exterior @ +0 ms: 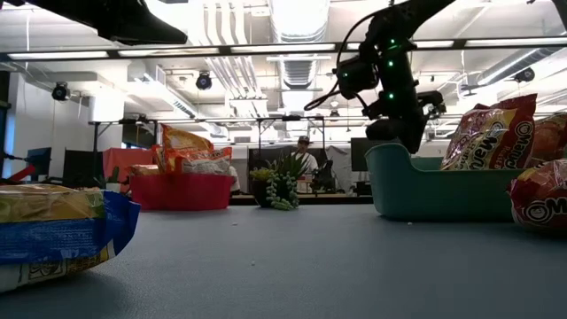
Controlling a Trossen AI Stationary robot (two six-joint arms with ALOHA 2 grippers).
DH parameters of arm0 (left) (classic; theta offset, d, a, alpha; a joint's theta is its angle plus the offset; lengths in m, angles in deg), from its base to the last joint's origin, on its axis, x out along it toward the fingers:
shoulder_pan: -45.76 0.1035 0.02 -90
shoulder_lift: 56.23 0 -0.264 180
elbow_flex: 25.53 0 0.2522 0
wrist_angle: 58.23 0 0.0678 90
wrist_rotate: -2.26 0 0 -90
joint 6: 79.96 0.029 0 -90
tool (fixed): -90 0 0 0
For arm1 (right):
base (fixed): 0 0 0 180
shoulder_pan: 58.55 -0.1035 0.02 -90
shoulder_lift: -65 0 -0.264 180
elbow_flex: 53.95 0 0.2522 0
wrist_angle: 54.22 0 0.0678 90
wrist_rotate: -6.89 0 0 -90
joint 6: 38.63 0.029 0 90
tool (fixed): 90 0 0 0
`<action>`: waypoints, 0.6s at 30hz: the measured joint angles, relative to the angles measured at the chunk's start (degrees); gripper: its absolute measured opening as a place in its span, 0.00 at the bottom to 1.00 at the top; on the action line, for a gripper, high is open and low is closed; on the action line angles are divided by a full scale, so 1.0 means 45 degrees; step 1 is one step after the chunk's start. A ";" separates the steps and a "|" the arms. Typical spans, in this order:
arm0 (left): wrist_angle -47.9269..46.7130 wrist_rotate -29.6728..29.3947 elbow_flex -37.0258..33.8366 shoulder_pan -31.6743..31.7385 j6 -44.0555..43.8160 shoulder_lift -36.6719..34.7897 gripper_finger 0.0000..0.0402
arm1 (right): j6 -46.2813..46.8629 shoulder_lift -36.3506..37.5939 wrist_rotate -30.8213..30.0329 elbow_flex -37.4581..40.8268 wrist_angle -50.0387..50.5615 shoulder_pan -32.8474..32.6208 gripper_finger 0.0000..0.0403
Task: Sort Maruchan noodles
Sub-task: Put the blue noodle pack into the white bin
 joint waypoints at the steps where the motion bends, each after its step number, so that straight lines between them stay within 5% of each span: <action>1: 0.0000 0.0000 0.0000 0.0004 -0.0004 0.0001 0.17 | -0.0008 -0.0002 -0.0147 0.0078 -0.0178 0.0007 0.04; 18: -0.0087 0.0005 0.0000 0.0004 -0.0146 0.0001 0.17 | -0.0620 -0.0011 -0.0425 0.2035 -0.3562 0.0510 0.02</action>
